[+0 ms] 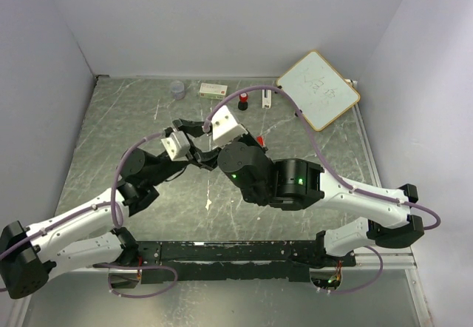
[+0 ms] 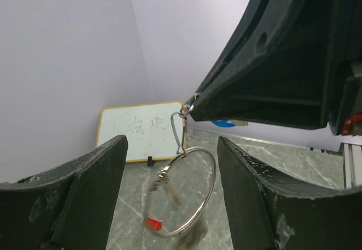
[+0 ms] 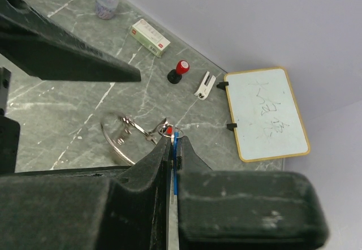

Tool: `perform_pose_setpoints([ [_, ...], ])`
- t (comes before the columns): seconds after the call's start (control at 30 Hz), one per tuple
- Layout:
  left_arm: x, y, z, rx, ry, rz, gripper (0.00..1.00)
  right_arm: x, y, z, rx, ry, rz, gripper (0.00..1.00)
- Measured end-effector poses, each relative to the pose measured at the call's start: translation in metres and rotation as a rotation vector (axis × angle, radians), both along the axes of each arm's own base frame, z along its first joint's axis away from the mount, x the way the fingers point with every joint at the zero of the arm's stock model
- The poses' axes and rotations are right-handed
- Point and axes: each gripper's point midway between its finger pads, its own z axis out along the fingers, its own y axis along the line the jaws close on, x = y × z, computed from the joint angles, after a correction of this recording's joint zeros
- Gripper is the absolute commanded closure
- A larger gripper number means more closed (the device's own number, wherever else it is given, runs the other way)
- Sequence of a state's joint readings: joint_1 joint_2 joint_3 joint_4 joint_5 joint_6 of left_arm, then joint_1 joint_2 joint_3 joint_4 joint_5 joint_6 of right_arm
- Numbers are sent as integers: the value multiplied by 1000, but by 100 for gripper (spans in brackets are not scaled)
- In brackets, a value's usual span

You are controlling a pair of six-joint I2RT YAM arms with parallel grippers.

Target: Remove the keys from the keyring

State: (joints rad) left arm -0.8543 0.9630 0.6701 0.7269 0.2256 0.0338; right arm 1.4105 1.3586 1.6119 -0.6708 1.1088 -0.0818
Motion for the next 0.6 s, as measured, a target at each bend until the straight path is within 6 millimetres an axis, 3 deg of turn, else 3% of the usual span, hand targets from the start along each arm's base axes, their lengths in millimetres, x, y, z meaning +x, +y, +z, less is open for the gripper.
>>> perform_pose_setpoints([
  [0.2,3,-7,-16,21,31,-16,30,0,2,1,14,-1,4,100],
  [0.6,2,-10,-22,-10,0,-32,37,-1,5,-1,15,7,20,100],
])
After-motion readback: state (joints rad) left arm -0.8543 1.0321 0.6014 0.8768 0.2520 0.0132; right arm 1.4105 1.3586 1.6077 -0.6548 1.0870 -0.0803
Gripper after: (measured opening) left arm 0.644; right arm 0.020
